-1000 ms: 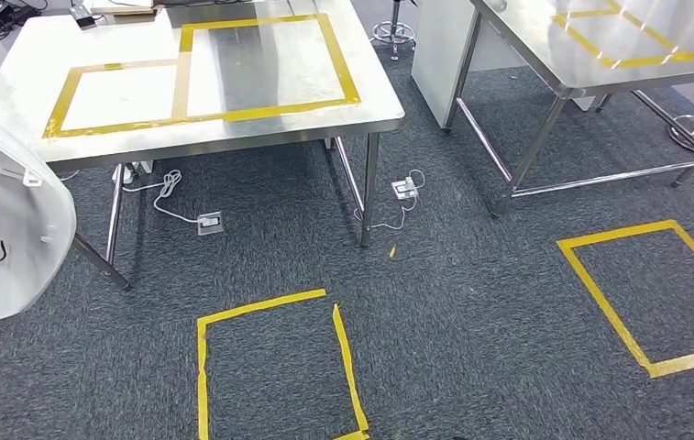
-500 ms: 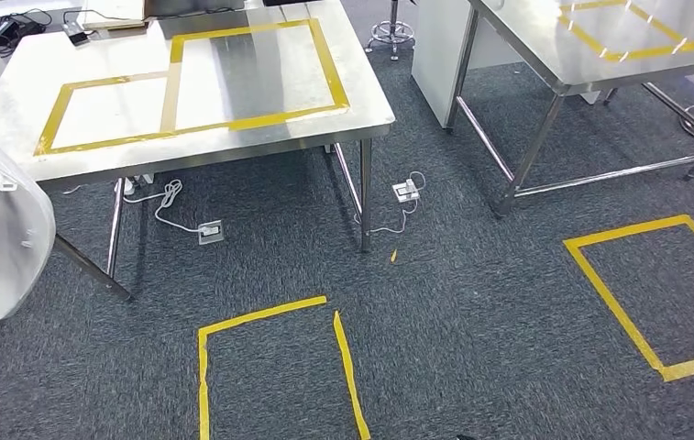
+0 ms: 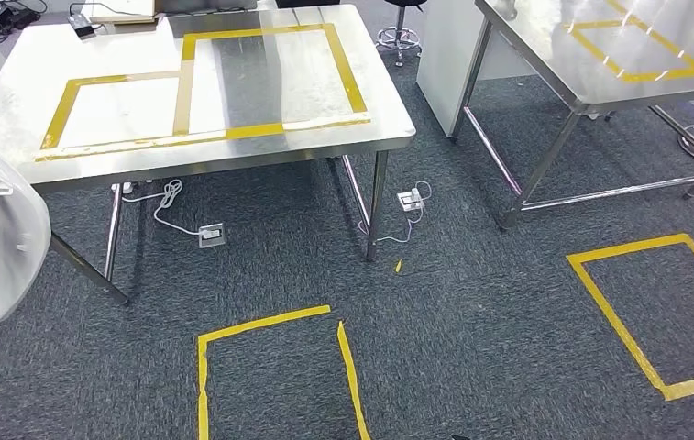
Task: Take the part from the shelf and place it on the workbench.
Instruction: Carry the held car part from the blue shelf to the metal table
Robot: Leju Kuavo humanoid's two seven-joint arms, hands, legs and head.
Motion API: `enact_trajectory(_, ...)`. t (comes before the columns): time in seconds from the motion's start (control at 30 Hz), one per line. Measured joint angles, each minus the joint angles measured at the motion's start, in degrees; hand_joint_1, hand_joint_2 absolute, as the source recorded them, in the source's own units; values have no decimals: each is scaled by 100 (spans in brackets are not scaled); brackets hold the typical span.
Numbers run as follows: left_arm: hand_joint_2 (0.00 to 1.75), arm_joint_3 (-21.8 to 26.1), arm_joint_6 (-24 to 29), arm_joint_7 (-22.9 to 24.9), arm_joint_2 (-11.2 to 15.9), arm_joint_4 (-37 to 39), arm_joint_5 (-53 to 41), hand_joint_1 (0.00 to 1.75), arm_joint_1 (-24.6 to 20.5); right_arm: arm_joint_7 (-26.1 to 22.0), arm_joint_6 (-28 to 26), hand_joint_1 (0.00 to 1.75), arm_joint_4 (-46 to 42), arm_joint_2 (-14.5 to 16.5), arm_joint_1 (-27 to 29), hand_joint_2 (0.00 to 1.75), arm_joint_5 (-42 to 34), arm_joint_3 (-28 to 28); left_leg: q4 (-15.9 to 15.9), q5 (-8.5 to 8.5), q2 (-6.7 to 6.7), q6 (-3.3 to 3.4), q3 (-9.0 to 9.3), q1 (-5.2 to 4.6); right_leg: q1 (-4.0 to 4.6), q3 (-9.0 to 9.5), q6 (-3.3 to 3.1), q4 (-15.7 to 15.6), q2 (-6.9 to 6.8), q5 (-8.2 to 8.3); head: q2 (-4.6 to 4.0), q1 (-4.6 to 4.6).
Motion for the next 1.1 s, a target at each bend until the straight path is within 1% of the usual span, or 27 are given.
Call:
enact_trajectory(0.07,175,-13,-11,-20,-8,47,-13,175,-20,1,-4,0,1,2,3,175,-10,1,3,-65,-3,31,49,-18,2,-535,17,764,1,-247,0,8)
enact_trajectory(0.1,175,-22,-18,-32,-16,78,-23,175,-29,2,-8,0,1,4,9,175,-21,0,4,-100,-6,37,82,-31,7,-751,9,993,2,-269,0,8)
enact_trajectory(0.13,175,-35,-27,-45,-28,113,-35,175,-47,2,-12,0,2,5,14,175,-35,-1,5,-139,-11,39,125,-45,15,-867,-12,1015,3,-168,0,8)
enact_trajectory(0.17,175,-55,-35,-57,-45,148,-49,175,-78,2,-20,0,1,8,16,175,-49,-4,5,-182,-16,37,183,-58,33,-866,-47,808,4,57,0,8)
enact_trajectory(0.23,175,-117,-48,-78,-102,223,-86,175,-167,0,-38,0,1,9,18,175,-73,-18,2,-275,-24,26,317,-82,93,-648,-169,29,4,622,0,2)
enact_trajectory(0.27,175,-151,-50,-85,-135,263,-104,175,-215,-5,-48,0,1,10,16,175,-79,-25,-2,-315,-31,10,359,-88,124,-537,-226,-314,5,755,0,-2)
enact_trajectory(0.3,175,-180,-52,-86,-165,301,-121,175,-252,-9,-53,0,1,11,13,175,-86,-31,-14,-349,-35,-16,381,-90,148,-460,-268,-524,7,822,0,-8)
enact_trajectory(0.37,175,-227,-56,-82,-208,363,-150,175,-307,-7,-60,0,2,23,10,175,-107,-39,-6,-363,-42,-87,414,-90,156,-401,-309,-658,15,770,0,-13)
enact_trajectory(0.4,175,-251,-57,-78,-225,389,-180,175,-342,9,-63,0,1,36,13,175,-120,-45,13,-375,-36,-117,433,-87,140,-344,-325,-687,19,796,0,-12)
enact_trajectory(0.43,175,-287,-57,-81,-253,423,-222,175,-400,30,-67,0,1,46,16,175,-132,-52,95,-389,-28,-140,433,-86,119,-279,-347,-721,20,789,0,-24)
enact_trajectory(0.47,175,-331,-50,-83,-288,472,-270,175,-486,50,-72,0,0,56,15,175,-140,-61,256,-438,-20,-164,366,-81,100,-201,-367,-744,18,777,0,-41)
enact_trajectory(0.5,175,-381,-37,-86,-328,532,-316,175,-567,59,-75,0,-1,62,9,175,-142,-66,520,-525,-10,-190,223,-73,82,-135,-383,-762,15,757,0,-55)
enact_trajectory(0.57,175,-474,3,-91,-391,655,-362,175,-672,46,-75,0,-1,70,-2,175,-135,-72,1197,-773,-2,-262,-200,-47,67,-55,-400,-769,14,687,0,-75)
enact_trajectory(0.6,175,-505,27,-93,-404,700,-360,175,-683,34,-67,0,-1,74,1,175,-126,-72,1425,-855,-1,-296,-388,-27,57,-8,-393,-769,22,643,0,-74)
enact_trajectory(0.63,175,-527,48,-96,-408,732,-351,175,-683,32,-54,0,-1,75,9,175,-111,-72,1485,-845,1,-326,-504,-8,45,49,-379,-767,32,594,0,-75)
enact_trajectory(0.67,175,-543,71,-98,-406,752,-337,175,-680,45,-37,0,-1,75,22,175,-96,-72,1349,-706,3,-349,-531,10,30,120,-359,-765,43,540,0,-77)
enact_trajectory(0.73,175,-561,105,-101,-394,766,-301,175,-663,103,-8,0,0,74,41,175,-67,-72,656,-134,22,-379,-398,48,7,258,-308,-757,54,421,0,-79)
enact_trajectory(0.77,175,-565,120,-98,-388,766,-284,175,-642,118,2,0,0,72,46,175,-58,-72,319,63,41,-370,-324,49,5,310,-274,-744,58,365,0,-87)
enact_trajectory(0.8,175,-569,130,-87,-383,752,-270,175,-610,107,7,0,0,71,44,175,-50,-72,101,190,56,-325,-271,40,8,328,-231,-739,58,314,0,-97)
enact_trajectory(0.83,175,-572,140,-79,-379,723,-261,175,-566,88,11,0,0,69,43,175,-46,-72,-4,221,60,-262,-256,25,15,336,-185,-727,54,284,0,-109)
enact_trajectory(0.87,175,-574,149,-70,-375,686,-255,175,-524,68,15,0,-1,68,41,175,-43,-72,-15,166,55,-191,-245,8,23,352,-144,-722,49,266,0,-113)
enact_trajectory(0.9,175,-576,155,-64,-372,642,-254,175,-487,64,17,0,-1,67,39,175,-40,-72,-8,174,36,-127,-222,10,23,357,-109,-721,42,246,0,-114)
enact_trajectory(0.93,175,-576,161,-67,-367,600,-252,175,-463,78,19,0,-1,66,38,175,-40,-72,-15,160,21,-85,-192,18,18,353,-80,-661,37,231,0,-113)
enact_trajectory(0.97,175,-576,165,-67,-365,569,-251,175,-456,87,20,0,-1,64,33,175,-40,-72,-19,136,12,-48,-149,27,12,281,-57,-511,36,189,0,-105)
enact_trajectory(1.0,175,-576,167,-67,-364,543,-249,175,-450,97,20,0,-1,62,26,175,-41,-72,-23,106,5,-17,-103,31,3,122,-34,-232,36,103,0,-103)
enact_trajectory(1.07,175,-577,169,-58,-369,516,-246,175,-426,102,20,0,-1,62,18,175,-41,-72,-24,25,4,22,-26,19,0,-389,2,554,35,-160,0,-95)
enact_trajectory(1.1,175,-578,169,-49,-374,512,-246,175,-406,103,20,0,-1,62,21,175,-41,-72,-23,-19,1,29,18,10,1,-635,7,862,35,-261,0,-94)
